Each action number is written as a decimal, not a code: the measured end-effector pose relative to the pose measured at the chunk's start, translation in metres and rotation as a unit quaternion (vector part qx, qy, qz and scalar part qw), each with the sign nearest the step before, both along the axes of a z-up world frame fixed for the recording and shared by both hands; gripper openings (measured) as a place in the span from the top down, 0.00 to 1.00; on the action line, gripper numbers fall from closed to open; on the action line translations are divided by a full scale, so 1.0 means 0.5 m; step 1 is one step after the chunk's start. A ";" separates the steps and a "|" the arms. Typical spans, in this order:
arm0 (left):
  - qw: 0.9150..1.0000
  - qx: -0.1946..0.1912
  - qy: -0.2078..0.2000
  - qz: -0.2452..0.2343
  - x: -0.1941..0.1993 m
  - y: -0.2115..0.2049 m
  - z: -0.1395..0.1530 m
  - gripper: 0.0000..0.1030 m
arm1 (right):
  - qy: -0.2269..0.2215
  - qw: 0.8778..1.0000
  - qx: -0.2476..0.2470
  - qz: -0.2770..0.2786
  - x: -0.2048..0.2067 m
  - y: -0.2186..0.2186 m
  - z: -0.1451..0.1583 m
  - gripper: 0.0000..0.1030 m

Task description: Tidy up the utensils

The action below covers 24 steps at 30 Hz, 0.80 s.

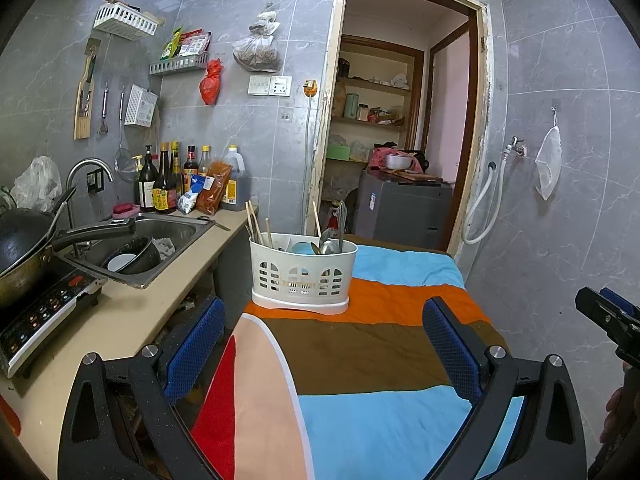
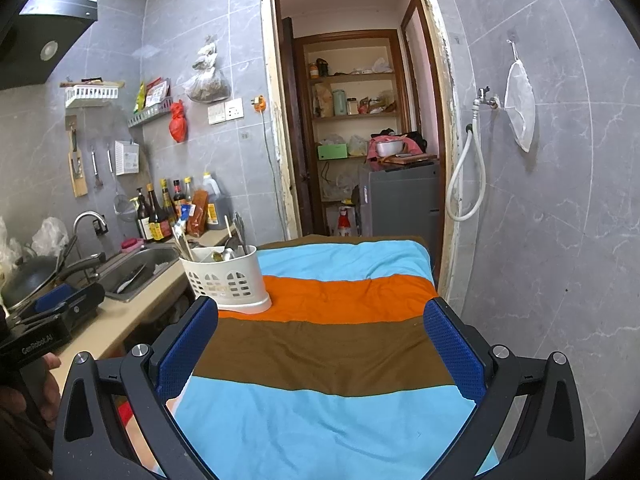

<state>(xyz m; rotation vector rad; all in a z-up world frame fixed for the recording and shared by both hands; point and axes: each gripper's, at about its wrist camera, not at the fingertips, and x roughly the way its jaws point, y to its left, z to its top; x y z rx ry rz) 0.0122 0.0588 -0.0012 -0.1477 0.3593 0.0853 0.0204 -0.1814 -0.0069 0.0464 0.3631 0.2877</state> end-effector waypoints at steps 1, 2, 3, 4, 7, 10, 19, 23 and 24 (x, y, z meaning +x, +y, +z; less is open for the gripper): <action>1.000 0.000 0.000 0.000 0.000 0.000 0.000 0.06 | 0.000 1.000 0.000 0.000 0.000 0.000 0.000 0.00; 1.000 0.000 0.000 0.000 0.000 0.000 0.000 0.06 | 0.000 1.000 0.000 0.000 -0.001 -0.001 0.001 0.00; 1.000 0.000 0.000 0.000 0.000 0.000 0.000 0.06 | 0.000 1.000 0.000 0.001 0.001 0.000 0.000 0.00; 1.000 0.000 0.000 0.000 0.000 0.000 0.000 0.06 | 0.000 1.000 0.000 0.001 0.000 0.000 0.000 0.00; 1.000 -0.001 0.001 0.000 0.001 0.000 -0.001 0.06 | 0.000 1.000 0.000 0.001 -0.001 0.000 0.000 0.00; 1.000 0.000 0.001 -0.001 0.003 0.000 0.001 0.06 | 0.000 1.000 0.000 0.000 -0.002 0.001 0.000 0.00; 1.000 -0.001 0.003 0.001 0.004 0.001 0.002 0.06 | 0.001 1.000 0.001 0.001 0.000 0.003 -0.001 0.00; 1.000 0.001 0.002 0.000 0.004 0.002 0.000 0.06 | 0.001 1.000 0.001 0.000 -0.002 0.003 -0.001 0.00; 1.000 0.001 0.002 0.000 0.004 0.003 0.000 0.06 | 0.001 1.000 0.001 0.001 -0.001 0.003 -0.001 0.00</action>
